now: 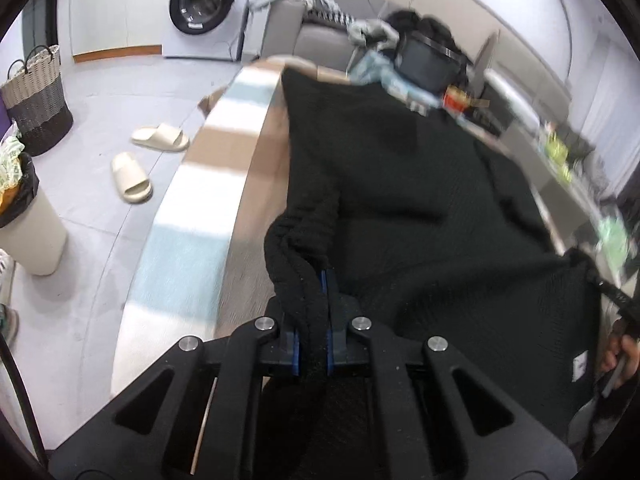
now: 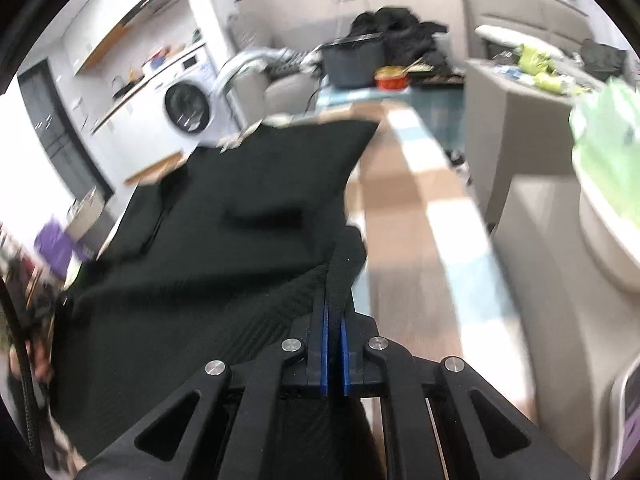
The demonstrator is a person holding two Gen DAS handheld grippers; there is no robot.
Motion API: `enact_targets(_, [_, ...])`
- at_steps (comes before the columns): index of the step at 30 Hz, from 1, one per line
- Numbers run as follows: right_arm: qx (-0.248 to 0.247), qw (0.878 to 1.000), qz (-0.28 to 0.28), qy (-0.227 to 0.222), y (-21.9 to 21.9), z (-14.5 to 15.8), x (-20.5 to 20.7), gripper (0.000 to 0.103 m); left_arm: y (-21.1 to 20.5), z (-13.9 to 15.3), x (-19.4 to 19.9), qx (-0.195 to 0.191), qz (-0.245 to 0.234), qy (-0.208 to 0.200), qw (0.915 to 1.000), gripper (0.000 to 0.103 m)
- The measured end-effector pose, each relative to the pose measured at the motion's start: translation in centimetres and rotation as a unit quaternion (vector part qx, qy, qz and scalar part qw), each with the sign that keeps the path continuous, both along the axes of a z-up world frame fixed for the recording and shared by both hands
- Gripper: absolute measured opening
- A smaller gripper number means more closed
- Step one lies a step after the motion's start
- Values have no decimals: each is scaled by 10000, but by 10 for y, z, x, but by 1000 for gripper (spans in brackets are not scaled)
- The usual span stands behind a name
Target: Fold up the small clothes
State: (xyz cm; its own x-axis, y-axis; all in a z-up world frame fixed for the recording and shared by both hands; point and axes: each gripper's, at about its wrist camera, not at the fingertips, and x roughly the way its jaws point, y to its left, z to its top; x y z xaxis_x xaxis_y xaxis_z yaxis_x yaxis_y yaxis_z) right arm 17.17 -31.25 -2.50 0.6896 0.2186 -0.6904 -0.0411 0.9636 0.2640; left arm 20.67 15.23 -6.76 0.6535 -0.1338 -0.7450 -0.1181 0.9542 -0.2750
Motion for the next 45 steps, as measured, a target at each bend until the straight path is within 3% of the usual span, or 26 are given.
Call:
enact_targets(3, [74,9995,-287,-133,-4,8,26,5,6,10,10,-194,293,-268,9990,5])
enact_targets(5, [329,9991,-275,-26,-9,7,33,8,12,8,14,-272,388,-133,9988,7])
enact_targets(7, [392,9988,-201,233,-11,3,35,16,19,2,10,-382,452,82,9982,20])
enact_targets(9, [322,9989,-154,297,-14,2,26,37,24,-3,3,-367,487,181,9980,48])
enact_targets(11, [360,9988,-90,311,-20,-1,13,54,30,-7,-7,-362,478,164,9981,59])
enact_targets(19, [169,9973,216,679,-19,-30,6,54,23,-23,-17,-249,185,451,9985,59])
enact_targets(28, [-17,9962,496,711,-6,-33,6,54,39,-5,-53,-422,264,222,9985,65])
enact_targets(35, [15,9961,488,733,-6,-32,10,54,22,-17,-44,-6,-117,387,9992,67])
enact_targets(41, [24,9971,356,670,-9,-27,8,54,39,-13,-7,-178,462,45,9988,67])
enact_targets(45, [68,9973,291,672,-11,-28,4,54,57,-10,-5,-226,766,75,9968,58])
